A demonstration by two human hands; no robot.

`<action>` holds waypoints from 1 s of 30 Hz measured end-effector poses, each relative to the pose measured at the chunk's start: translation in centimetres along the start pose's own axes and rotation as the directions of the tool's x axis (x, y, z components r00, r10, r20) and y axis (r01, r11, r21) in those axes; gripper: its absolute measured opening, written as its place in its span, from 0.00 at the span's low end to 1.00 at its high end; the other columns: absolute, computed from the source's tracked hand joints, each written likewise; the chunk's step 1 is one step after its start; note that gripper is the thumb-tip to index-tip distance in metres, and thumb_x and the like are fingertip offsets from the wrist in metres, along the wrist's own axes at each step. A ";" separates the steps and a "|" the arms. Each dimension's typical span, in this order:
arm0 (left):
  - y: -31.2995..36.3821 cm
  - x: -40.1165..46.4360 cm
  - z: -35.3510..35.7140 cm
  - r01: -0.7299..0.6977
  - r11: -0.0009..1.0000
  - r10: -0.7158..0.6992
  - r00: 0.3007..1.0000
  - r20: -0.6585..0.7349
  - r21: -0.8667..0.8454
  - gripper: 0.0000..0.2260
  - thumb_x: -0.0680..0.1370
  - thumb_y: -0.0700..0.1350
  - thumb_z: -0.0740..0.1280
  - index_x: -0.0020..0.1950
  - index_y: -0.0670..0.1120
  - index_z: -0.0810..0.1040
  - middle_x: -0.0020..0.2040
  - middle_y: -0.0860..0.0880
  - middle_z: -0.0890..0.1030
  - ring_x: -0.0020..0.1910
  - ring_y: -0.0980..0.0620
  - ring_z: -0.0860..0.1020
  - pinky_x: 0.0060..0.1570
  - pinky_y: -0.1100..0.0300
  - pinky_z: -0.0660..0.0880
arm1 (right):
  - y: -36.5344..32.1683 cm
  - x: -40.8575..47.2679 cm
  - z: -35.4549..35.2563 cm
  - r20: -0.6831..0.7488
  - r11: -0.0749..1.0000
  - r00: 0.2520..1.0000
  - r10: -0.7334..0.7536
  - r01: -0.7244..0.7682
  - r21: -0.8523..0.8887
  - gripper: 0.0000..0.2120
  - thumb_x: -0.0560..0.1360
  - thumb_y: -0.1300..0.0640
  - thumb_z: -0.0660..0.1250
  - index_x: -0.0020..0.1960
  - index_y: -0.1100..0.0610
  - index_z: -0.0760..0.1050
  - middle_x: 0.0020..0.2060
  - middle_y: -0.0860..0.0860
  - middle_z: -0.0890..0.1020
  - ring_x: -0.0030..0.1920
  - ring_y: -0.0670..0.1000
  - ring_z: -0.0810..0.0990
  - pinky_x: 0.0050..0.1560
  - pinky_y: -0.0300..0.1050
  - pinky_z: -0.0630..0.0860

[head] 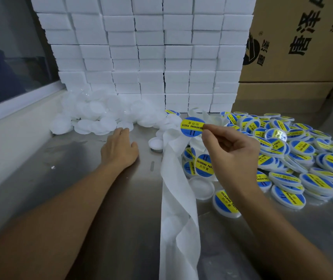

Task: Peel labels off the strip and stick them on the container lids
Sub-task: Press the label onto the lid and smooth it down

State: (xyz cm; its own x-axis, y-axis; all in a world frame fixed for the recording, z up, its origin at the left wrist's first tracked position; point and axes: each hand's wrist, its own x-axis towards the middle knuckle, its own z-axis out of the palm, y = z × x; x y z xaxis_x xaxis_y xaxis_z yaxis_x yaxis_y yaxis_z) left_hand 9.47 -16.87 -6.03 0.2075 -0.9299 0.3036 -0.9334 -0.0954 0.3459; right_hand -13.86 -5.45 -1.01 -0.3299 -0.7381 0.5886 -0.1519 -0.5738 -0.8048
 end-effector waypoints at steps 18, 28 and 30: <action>-0.6 3.0 0.7 0.030 0.996 -0.018 0.989 -0.146 0.084 0.08 0.79 0.49 0.64 0.50 0.45 0.78 0.53 0.45 0.74 0.47 0.42 0.75 0.42 0.53 0.67 | 0.7 0.1 -0.2 0.035 0.990 0.998 -0.049 0.053 -0.134 0.04 0.74 0.63 0.71 0.45 0.55 0.82 0.39 0.44 0.83 0.38 0.43 0.81 0.40 0.35 0.77; -0.7 0.8 0.2 0.038 0.981 -0.060 0.991 -0.116 -0.190 0.04 0.73 0.44 0.68 0.38 0.45 0.77 0.51 0.48 0.70 0.43 0.47 0.73 0.41 0.54 0.70 | 0.8 -0.4 0.1 0.127 0.972 0.990 -0.062 0.089 -0.218 0.03 0.74 0.63 0.71 0.44 0.55 0.80 0.49 0.50 0.77 0.40 0.39 0.80 0.37 0.34 0.74; -0.6 0.3 0.2 0.021 0.976 -0.048 0.991 -0.124 -0.215 0.08 0.72 0.47 0.70 0.35 0.46 0.75 0.47 0.50 0.71 0.44 0.48 0.73 0.42 0.55 0.70 | 0.7 -0.5 0.2 0.127 0.973 0.990 -0.063 0.090 -0.214 0.03 0.74 0.63 0.72 0.44 0.55 0.81 0.50 0.50 0.75 0.40 0.39 0.80 0.37 0.35 0.75</action>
State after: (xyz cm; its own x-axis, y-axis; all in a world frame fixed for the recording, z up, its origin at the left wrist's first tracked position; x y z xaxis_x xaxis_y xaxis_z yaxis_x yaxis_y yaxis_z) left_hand 10.07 -17.16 -6.34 0.2872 -0.8730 0.3942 -0.8440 -0.0360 0.5351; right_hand -13.64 -5.55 -1.79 -0.1988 -0.7393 0.6434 -0.3767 -0.5484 -0.7466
